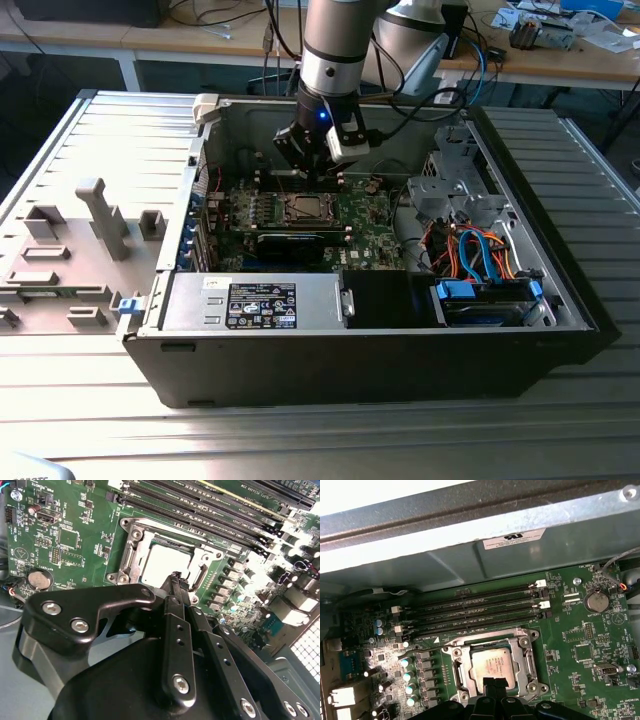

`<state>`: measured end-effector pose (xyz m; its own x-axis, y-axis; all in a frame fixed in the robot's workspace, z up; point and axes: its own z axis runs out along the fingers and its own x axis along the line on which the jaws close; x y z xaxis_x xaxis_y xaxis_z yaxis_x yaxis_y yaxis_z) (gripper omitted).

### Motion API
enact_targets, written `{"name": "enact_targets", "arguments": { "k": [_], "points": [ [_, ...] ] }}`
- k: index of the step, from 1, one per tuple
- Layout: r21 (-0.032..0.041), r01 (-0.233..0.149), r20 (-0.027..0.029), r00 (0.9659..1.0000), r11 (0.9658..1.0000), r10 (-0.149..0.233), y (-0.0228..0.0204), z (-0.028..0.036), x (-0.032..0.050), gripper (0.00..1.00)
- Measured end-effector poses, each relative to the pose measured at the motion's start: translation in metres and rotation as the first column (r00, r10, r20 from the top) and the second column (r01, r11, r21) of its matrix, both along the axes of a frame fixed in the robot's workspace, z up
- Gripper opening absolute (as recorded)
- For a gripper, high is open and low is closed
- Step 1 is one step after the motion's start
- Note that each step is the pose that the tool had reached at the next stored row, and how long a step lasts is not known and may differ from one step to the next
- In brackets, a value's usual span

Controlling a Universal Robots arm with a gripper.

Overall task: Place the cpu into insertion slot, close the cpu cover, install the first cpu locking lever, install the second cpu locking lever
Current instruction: 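Install the first cpu locking lever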

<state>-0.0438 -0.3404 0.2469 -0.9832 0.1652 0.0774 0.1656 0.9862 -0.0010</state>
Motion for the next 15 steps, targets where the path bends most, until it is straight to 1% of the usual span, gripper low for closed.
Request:
{"name": "enact_targets", "arguments": {
  "k": [15],
  "points": [
    [0.0011, -0.027, 0.0000, 0.9996, 0.9996, 0.027, 0.0000, 0.0000, 0.0000, 0.11]
  ]
}}
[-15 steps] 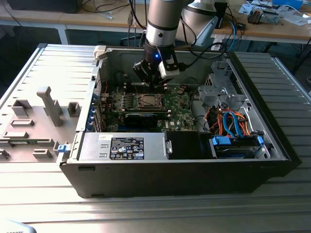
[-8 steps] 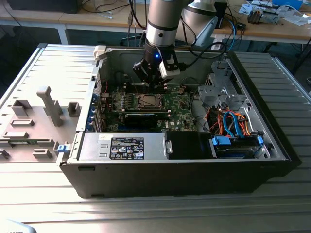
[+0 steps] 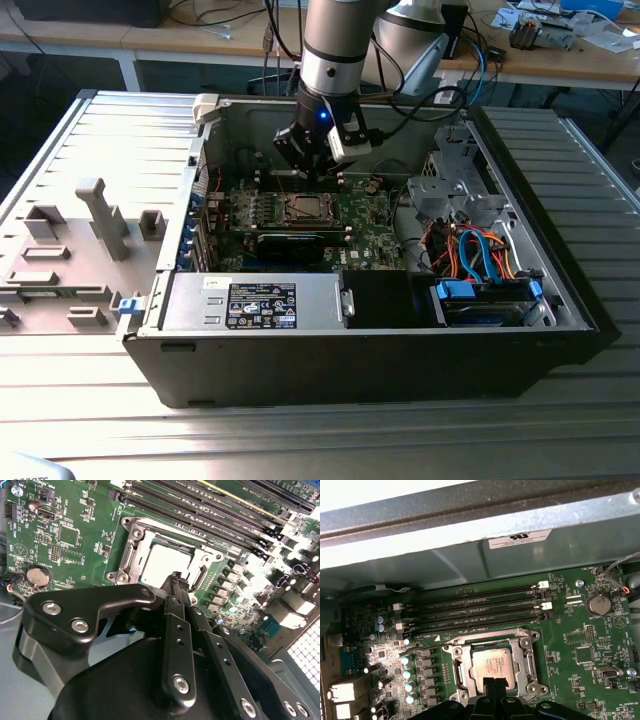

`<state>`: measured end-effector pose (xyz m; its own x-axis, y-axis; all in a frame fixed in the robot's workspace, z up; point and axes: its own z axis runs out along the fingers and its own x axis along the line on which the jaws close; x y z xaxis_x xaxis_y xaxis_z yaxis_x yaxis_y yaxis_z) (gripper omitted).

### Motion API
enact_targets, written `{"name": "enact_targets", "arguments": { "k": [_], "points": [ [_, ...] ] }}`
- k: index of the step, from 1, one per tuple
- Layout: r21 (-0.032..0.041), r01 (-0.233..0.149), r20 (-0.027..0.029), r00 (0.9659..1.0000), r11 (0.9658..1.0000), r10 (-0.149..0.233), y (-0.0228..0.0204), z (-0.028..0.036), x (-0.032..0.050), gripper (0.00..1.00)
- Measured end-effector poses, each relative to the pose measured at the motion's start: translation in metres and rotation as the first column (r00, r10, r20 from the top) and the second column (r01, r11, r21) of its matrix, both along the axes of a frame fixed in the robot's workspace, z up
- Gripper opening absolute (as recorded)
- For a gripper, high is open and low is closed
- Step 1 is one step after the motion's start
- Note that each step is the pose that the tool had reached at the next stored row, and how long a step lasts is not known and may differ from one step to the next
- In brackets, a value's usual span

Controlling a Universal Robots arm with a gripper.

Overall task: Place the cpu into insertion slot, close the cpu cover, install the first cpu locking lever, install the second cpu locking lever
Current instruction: 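Install the first cpu locking lever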

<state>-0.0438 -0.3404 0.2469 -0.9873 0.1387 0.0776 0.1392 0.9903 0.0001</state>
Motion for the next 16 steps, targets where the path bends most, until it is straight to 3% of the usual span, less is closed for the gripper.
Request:
{"name": "enact_targets", "arguments": {
  "k": [16],
  "points": [
    [0.0010, -0.026, 0.0000, 0.9997, 0.9997, 0.026, 0.0000, 0.0000, 0.0000, 0.11]
  ]
}}
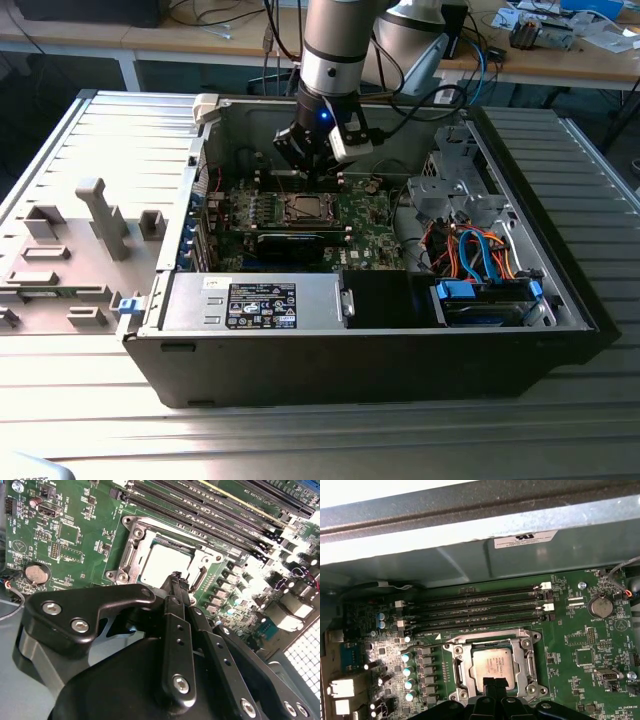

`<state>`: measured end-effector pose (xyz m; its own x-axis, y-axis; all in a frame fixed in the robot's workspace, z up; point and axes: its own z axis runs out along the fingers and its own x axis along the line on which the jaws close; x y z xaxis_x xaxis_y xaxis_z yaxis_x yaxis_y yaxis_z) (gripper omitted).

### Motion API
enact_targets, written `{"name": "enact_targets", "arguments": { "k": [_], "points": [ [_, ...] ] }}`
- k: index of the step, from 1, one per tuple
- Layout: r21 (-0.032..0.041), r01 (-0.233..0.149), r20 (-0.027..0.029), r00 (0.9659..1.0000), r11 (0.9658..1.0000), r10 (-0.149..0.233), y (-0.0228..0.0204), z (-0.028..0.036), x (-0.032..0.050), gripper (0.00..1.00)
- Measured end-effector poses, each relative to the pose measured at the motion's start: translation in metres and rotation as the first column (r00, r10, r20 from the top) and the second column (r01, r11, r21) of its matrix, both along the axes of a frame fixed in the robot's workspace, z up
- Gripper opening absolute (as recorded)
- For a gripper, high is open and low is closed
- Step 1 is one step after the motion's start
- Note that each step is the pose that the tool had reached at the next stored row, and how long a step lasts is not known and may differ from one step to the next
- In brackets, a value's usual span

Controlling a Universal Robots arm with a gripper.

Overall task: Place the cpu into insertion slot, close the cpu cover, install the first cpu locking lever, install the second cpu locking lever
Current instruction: 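Install the first cpu locking lever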

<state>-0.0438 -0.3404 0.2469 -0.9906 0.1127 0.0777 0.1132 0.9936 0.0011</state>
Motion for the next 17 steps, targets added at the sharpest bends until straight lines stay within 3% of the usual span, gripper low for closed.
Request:
{"name": "enact_targets", "arguments": {
  "k": [17],
  "points": [
    [0.0016, -0.024, 0.0000, 0.9997, 0.9997, 0.024, 0.0000, 0.0000, 0.0000, 0.11]
  ]
}}
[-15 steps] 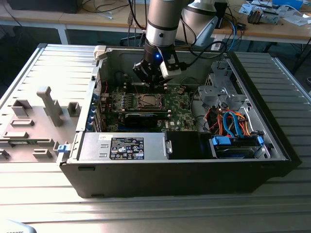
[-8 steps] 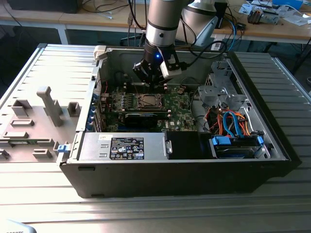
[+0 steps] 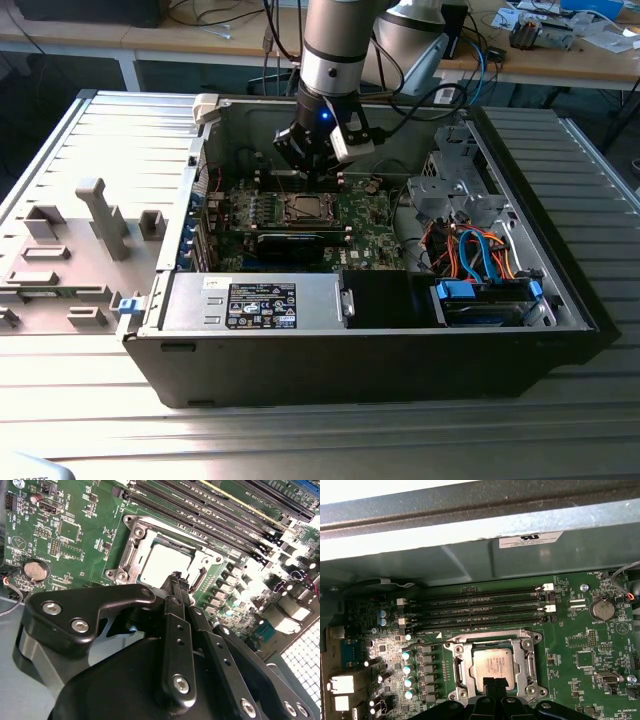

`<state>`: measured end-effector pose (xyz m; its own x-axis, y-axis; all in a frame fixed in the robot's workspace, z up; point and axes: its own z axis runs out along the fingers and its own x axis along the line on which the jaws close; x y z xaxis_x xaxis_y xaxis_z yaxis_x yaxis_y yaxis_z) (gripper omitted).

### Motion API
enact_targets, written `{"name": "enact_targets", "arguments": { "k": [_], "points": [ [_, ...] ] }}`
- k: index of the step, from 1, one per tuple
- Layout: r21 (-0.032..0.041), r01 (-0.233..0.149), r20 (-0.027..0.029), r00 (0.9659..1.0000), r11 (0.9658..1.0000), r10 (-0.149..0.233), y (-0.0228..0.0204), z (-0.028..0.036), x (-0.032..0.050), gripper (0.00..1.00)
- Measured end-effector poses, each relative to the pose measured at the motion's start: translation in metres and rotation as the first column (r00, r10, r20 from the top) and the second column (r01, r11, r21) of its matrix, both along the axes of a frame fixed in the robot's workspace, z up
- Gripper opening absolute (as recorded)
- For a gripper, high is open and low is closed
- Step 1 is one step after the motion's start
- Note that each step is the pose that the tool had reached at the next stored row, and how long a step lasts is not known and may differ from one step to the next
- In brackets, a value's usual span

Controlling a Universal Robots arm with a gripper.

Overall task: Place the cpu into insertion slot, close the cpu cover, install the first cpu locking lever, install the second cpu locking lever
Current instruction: 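Install the first cpu locking lever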

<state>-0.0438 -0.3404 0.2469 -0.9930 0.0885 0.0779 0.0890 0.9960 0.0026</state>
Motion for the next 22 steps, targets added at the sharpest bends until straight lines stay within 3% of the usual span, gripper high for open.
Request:
{"name": "enact_targets", "arguments": {
  "k": [22],
  "points": [
    [0.0039, -0.031, 0.0001, 0.9995, 0.9995, 0.031, 0.0000, 0.0000, 0.0000, 0.11]
  ]
}}
